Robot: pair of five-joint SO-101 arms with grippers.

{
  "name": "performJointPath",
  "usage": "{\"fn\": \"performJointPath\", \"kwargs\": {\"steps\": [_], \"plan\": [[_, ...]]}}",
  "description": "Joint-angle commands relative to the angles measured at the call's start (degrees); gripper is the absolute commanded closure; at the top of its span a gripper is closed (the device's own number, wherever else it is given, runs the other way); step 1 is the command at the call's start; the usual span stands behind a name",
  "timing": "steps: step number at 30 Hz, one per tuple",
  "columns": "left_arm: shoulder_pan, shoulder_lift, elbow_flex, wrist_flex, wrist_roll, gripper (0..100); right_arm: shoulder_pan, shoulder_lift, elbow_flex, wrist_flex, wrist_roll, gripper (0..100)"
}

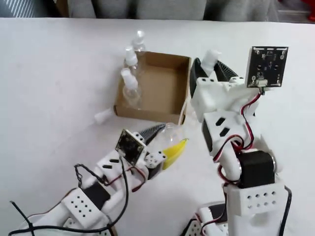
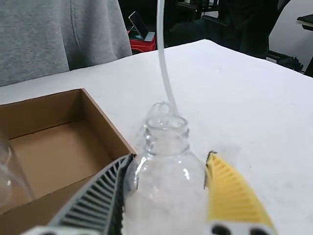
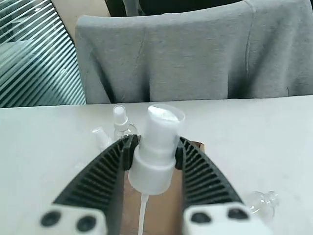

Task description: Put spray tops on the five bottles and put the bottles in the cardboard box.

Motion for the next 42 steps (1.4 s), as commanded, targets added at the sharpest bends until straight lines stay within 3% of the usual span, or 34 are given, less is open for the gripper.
{"fn": "performJointPath", "kwargs": {"steps": [1,8,23,33,42], "plan": [[0.7,0.2,-0.4,-1.5,-0.5,89,0.4,-1.5,0.4,-3.7,0.0,98.2],[0.6,0.3,-0.4,-1.4,-5.8,89,0.2,-1.7,-3.9,-3.3,0.0,98.3],[0.6,0.4,0.5,-1.4,-6.1,89,-0.7,-6.5,-3.0,-0.1,-0.4,98.3],[0.6,0.4,0.5,-1.4,-6.1,89,-5.4,-10.4,4.2,-2.1,-0.5,98.3],[0.6,0.4,0.5,-1.4,-6.1,89,-5.4,-14.2,10.4,-3.4,-0.5,98.3]]}}
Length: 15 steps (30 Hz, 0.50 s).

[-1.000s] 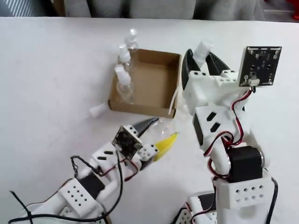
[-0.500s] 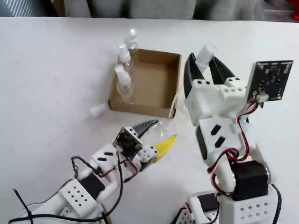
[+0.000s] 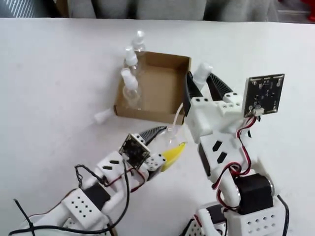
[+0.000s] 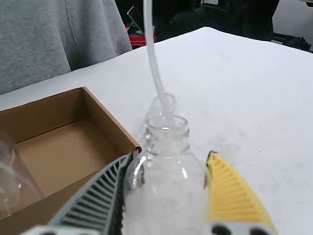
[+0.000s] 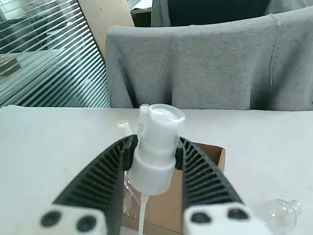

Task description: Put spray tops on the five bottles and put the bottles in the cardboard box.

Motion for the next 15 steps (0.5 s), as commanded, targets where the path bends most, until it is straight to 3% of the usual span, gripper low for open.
{"fn": "performJointPath", "kwargs": {"steps": [1,15], "plan": [[0.6,0.4,-0.9,-1.4,-0.6,89,-0.6,-2.3,1.4,-1.5,-0.4,98.3],[0.6,0.4,-0.9,-1.4,-0.6,89,-2.3,-14.8,13.7,-1.5,-0.5,98.3]]}}
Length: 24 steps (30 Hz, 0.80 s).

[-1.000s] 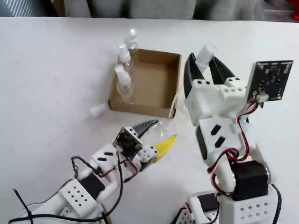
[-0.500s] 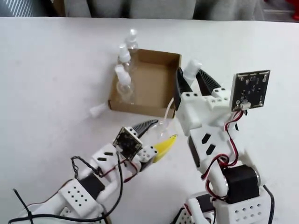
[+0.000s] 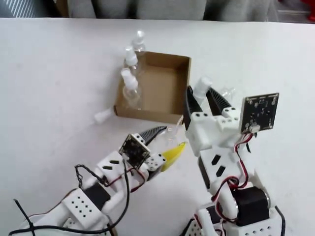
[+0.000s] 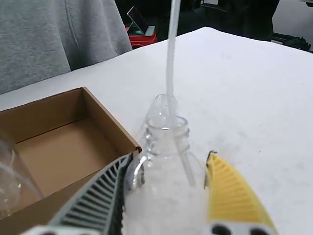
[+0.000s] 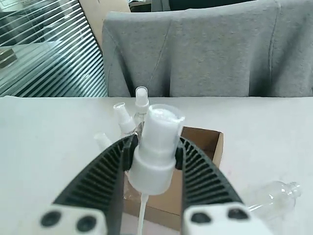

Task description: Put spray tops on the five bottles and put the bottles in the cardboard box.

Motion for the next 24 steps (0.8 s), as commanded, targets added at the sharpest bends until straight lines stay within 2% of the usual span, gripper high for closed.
{"fn": "performJointPath", "kwargs": {"steps": [1,7,18,24], "plan": [[0.6,0.4,-0.9,-1.4,-0.6,89,-3.3,-5.9,4.0,-1.1,-0.5,98.3],[0.6,0.4,-0.9,-1.4,-0.6,89,-9.2,-12.9,13.1,-1.3,-0.5,98.3],[0.6,0.4,-0.9,-1.4,-0.6,89,-9.8,-22.0,22.2,-0.1,-0.4,98.1],[0.6,0.4,-0.9,-1.4,-0.6,89,-14.1,-22.6,22.6,2.5,-0.4,98.1]]}}
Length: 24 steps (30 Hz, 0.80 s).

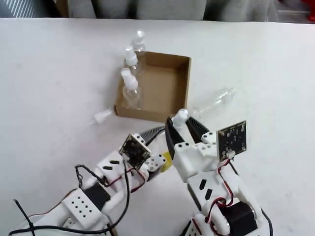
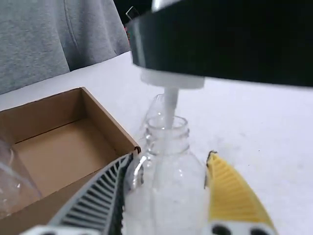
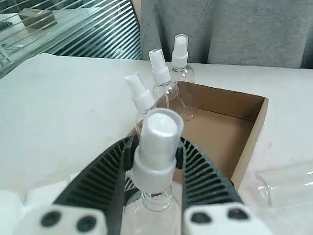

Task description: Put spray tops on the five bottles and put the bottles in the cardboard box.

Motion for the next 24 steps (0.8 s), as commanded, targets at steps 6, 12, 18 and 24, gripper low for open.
{"fn": "performJointPath", "kwargs": {"steps": [6,12,18,24], "plan": [[0.4,0.4,-0.8,-1.4,-0.6,89,-4.4,-0.4,0.9,0.9,-0.4,98.1],[0.4,0.4,-0.8,-1.4,-0.6,90,-4.6,-0.4,0.9,2.5,0.0,98.0],[0.3,0.4,-0.8,-1.4,-0.6,90,-4.7,-0.4,0.9,5.5,-0.2,87.3],[0.3,0.4,-0.8,-1.4,-0.6,90,-4.7,-0.4,0.9,6.9,-0.5,83.3]]}}
